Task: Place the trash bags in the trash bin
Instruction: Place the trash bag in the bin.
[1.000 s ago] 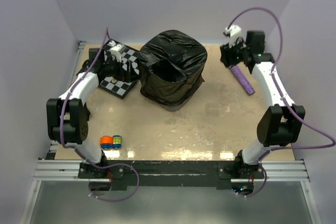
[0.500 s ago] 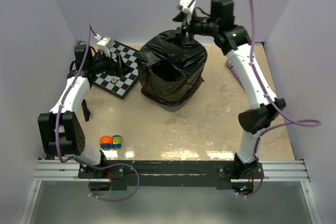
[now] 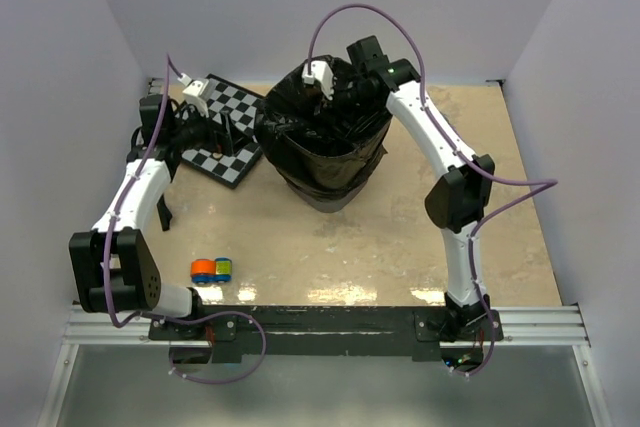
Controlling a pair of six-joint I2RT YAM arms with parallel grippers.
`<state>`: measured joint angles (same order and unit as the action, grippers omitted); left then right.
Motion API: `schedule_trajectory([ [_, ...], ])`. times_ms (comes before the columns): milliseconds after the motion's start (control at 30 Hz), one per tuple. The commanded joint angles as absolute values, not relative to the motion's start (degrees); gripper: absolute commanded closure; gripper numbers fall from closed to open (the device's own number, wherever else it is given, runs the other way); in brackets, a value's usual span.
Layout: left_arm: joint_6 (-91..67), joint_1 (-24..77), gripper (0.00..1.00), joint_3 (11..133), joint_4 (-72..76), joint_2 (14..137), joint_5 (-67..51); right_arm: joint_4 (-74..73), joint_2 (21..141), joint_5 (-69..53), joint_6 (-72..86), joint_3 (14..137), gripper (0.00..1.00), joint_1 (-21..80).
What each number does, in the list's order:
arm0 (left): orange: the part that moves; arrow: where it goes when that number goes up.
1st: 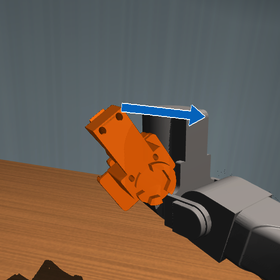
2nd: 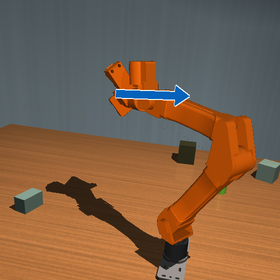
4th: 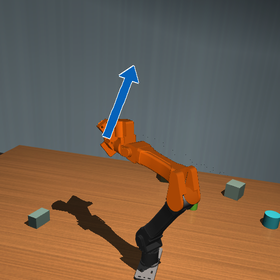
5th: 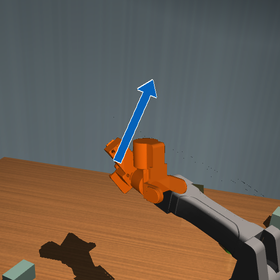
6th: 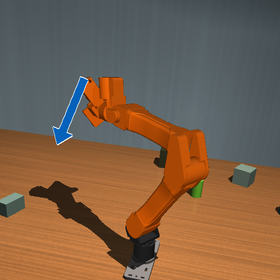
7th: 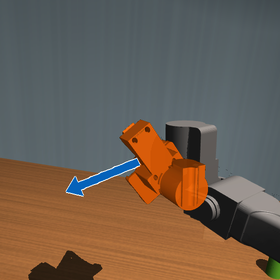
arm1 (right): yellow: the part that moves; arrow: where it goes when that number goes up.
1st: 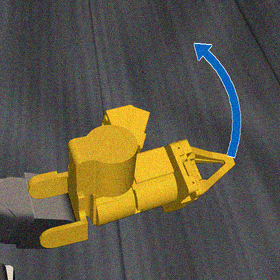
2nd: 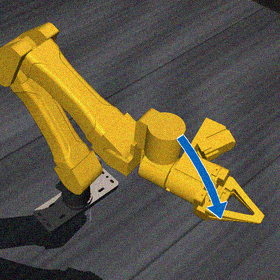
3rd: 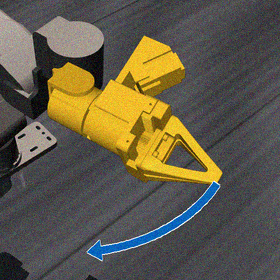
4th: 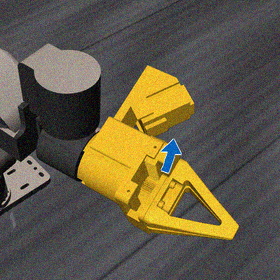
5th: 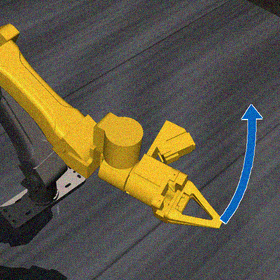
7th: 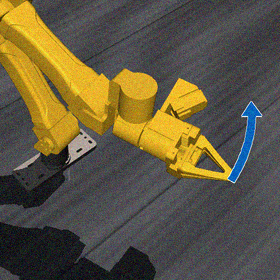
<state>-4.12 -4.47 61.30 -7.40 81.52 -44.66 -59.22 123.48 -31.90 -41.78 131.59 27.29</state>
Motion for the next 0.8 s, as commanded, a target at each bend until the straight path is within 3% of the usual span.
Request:
schedule_trajectory([
  [0,-6.2,-4.9,0.01,60.2,-3.4,81.0,-46.5,-61.8,123.7,-28.6,-43.8,131.6,0.27,28.2],
  [767,-8.9,-5.1,0.04,57.4,-1.0,83.5,-51.7,-53.0,123.4,-12.2,-47.6,115.5,0.41,32.8],
])
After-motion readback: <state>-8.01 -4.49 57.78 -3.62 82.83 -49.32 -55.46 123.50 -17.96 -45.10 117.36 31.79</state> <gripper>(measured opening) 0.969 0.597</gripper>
